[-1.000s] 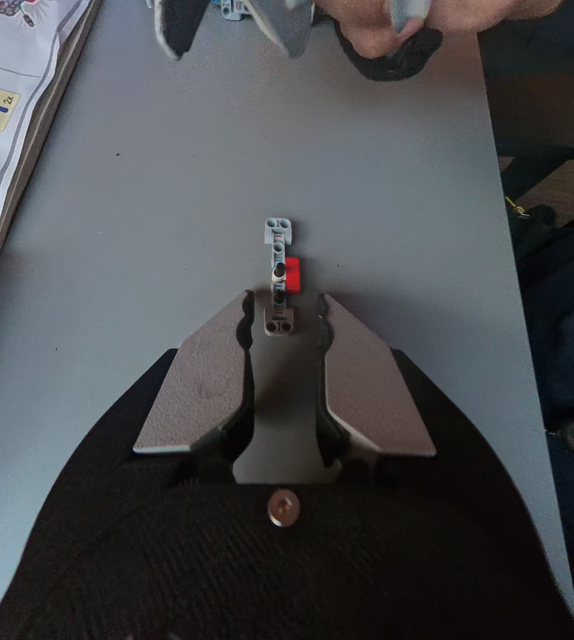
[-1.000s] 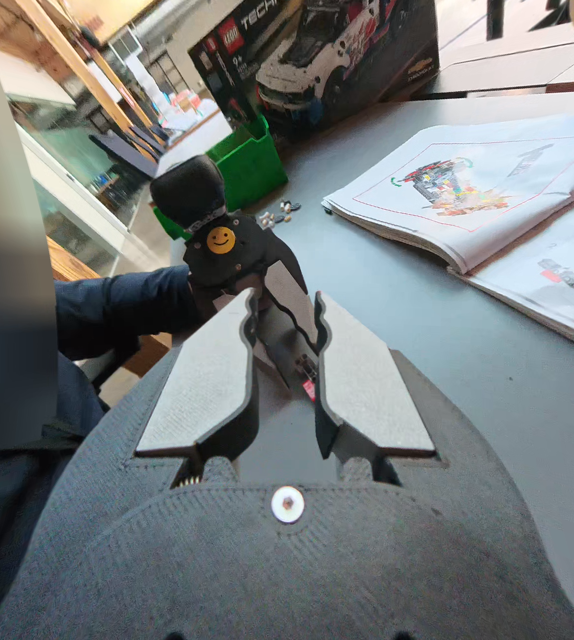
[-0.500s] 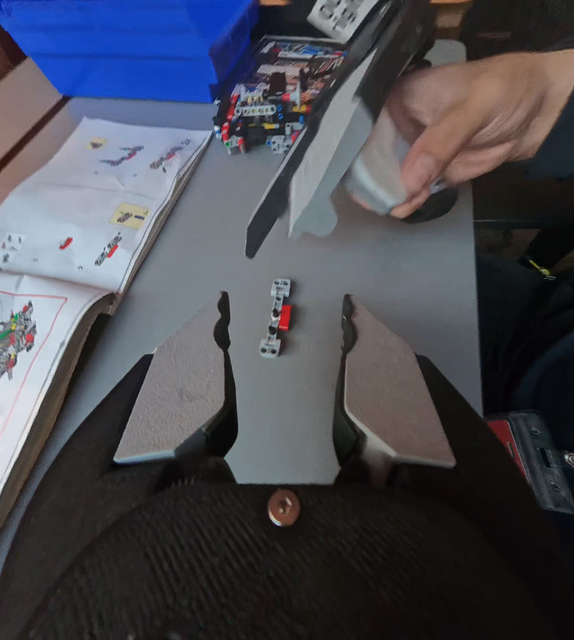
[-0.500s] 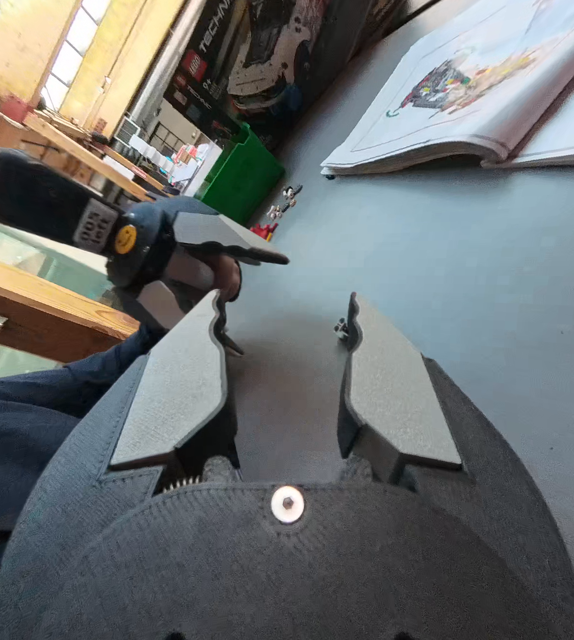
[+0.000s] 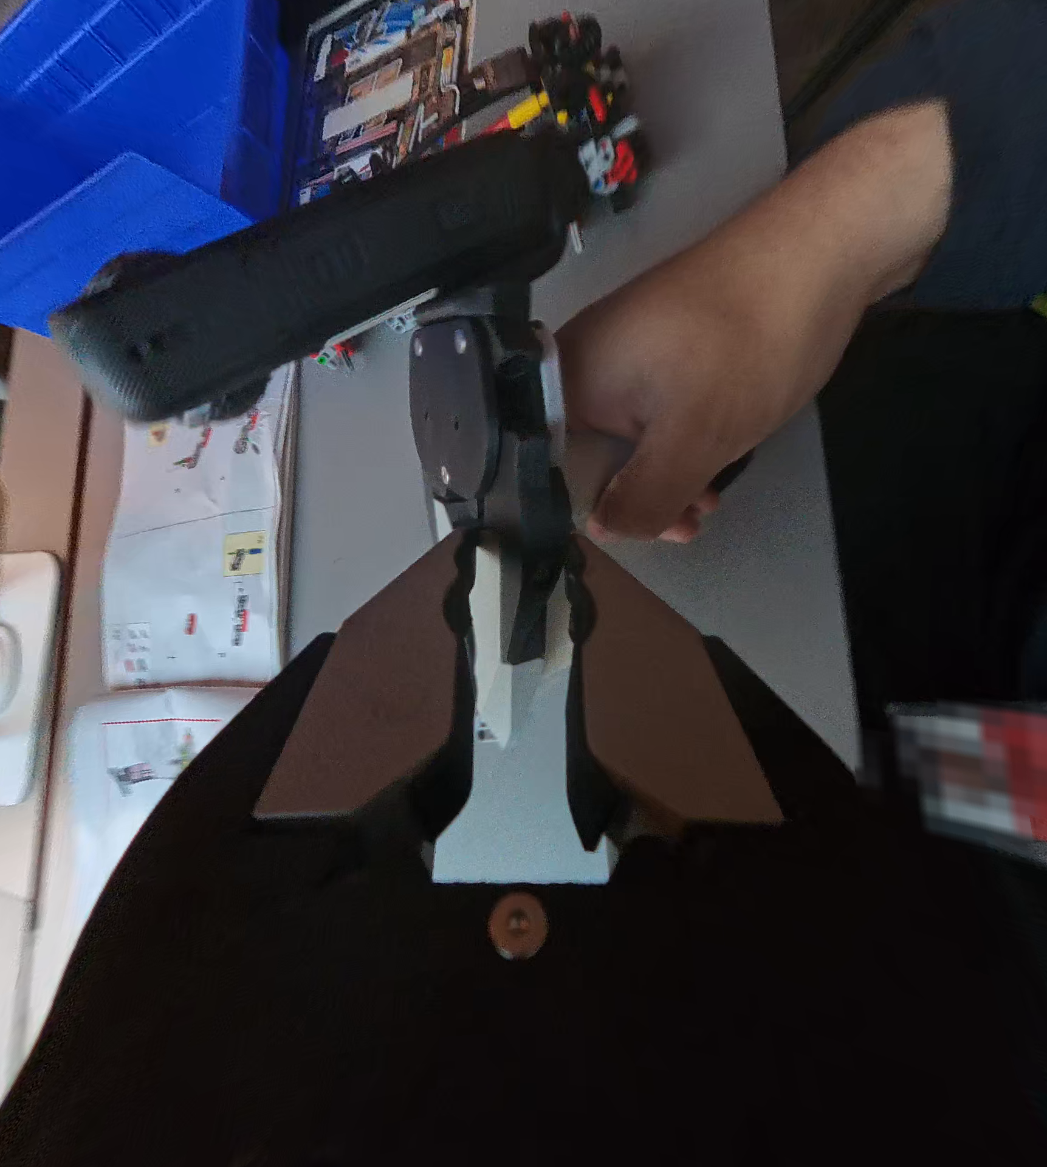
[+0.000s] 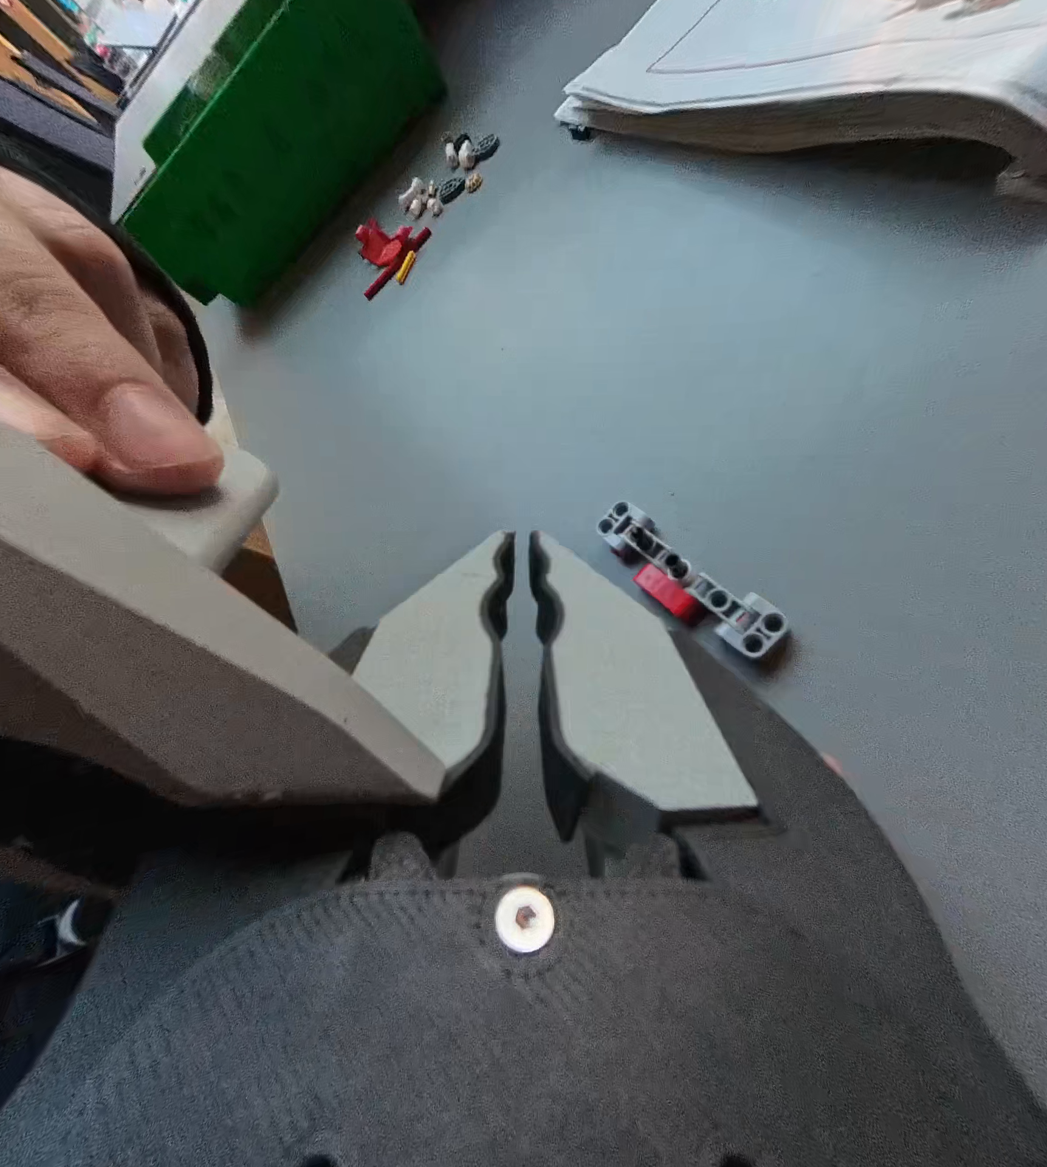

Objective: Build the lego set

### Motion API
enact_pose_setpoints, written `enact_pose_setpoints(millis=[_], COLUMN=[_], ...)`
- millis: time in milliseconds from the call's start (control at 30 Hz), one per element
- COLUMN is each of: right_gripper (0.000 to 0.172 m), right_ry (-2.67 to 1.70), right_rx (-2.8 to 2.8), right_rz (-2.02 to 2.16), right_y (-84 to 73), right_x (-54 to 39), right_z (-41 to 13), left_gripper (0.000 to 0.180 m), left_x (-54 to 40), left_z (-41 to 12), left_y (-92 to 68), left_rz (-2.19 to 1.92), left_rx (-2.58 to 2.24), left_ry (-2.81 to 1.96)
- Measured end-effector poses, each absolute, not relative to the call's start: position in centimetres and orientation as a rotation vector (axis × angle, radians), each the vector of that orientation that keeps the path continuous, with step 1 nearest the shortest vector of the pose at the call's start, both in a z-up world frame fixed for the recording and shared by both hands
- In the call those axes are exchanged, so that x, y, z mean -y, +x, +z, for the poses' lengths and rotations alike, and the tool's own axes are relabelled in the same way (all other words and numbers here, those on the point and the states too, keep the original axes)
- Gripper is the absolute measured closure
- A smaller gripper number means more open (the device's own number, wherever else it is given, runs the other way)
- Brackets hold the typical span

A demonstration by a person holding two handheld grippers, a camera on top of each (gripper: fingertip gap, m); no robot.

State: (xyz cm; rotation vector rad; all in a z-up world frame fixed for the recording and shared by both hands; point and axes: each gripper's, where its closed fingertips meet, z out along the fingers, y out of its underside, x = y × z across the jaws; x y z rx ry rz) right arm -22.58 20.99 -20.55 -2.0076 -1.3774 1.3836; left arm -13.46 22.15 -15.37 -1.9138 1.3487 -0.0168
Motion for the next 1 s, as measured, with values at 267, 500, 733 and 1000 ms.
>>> enact_pose_setpoints(millis=[267, 500, 733, 1000], right_gripper=[0.110, 0.102, 0.073, 0.091], right_ry=[-2.084, -1.940, -1.662, -1.597], right_rx=[1.362, 1.355, 1.389, 1.380], right_rz=[1.197, 1.198, 1.355, 1.160], right_y=[-23.1, -23.6, -20.7, -13.8], right_x=[-23.0, -23.4, -20.5, -23.8], right_z=[-23.2, -21.3, -15.4, -14.6], left_gripper=[0.165, 0.157, 0.150, 0.158], left_x=[-22.7, -22.5, -18.3, -16.1], left_z=[-16.7, -15.6, -10.6, -13.6], left_y=[-14.7, -14.4, -14.0, -24.9], left_rz=[0.196, 0.146, -0.311, -0.366], left_rx=[-1.366, -1.246, -1.008, -0.675], left_ry=[-1.910, -1.931, -1.881, -2.074])
